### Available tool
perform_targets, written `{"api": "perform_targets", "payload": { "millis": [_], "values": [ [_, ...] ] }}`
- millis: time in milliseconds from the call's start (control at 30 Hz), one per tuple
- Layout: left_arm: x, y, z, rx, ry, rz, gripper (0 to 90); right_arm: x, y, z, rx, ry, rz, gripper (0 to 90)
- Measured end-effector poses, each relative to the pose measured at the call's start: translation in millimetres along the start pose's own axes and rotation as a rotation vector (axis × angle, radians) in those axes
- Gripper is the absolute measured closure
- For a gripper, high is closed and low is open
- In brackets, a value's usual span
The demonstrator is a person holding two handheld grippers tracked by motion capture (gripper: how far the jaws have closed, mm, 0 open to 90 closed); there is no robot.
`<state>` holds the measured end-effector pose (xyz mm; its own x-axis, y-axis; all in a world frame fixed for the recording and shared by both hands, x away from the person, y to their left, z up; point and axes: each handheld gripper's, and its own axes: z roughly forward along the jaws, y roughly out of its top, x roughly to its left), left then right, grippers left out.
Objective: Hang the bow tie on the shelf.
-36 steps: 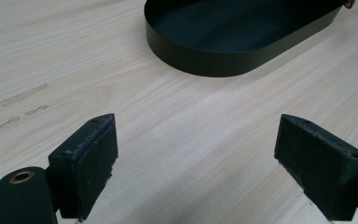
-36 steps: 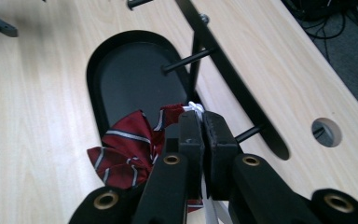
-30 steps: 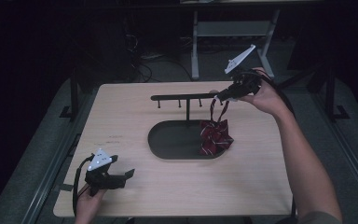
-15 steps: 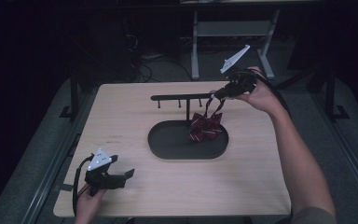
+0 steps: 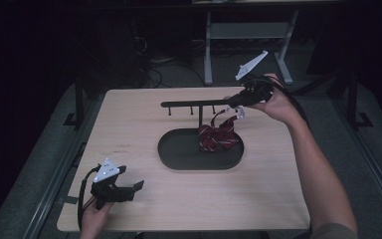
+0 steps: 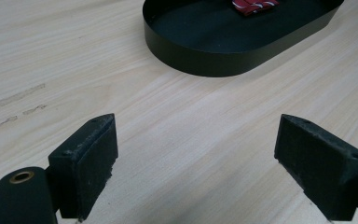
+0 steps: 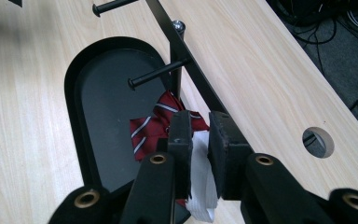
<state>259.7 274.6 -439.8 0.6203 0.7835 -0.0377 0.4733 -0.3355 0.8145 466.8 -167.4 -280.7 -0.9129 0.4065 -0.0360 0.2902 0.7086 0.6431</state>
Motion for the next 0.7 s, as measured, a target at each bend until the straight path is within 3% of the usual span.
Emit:
{"api": "perform_targets", "payload": {
  "millis": [700],
  "values": [
    [-3.3, 0.0, -0.9, 0.005, 0.001, 0.014, 13.0, 10.1, -19.9, -13.6, -0.042, 0.047, 0.054, 71.1]
  ]
}}
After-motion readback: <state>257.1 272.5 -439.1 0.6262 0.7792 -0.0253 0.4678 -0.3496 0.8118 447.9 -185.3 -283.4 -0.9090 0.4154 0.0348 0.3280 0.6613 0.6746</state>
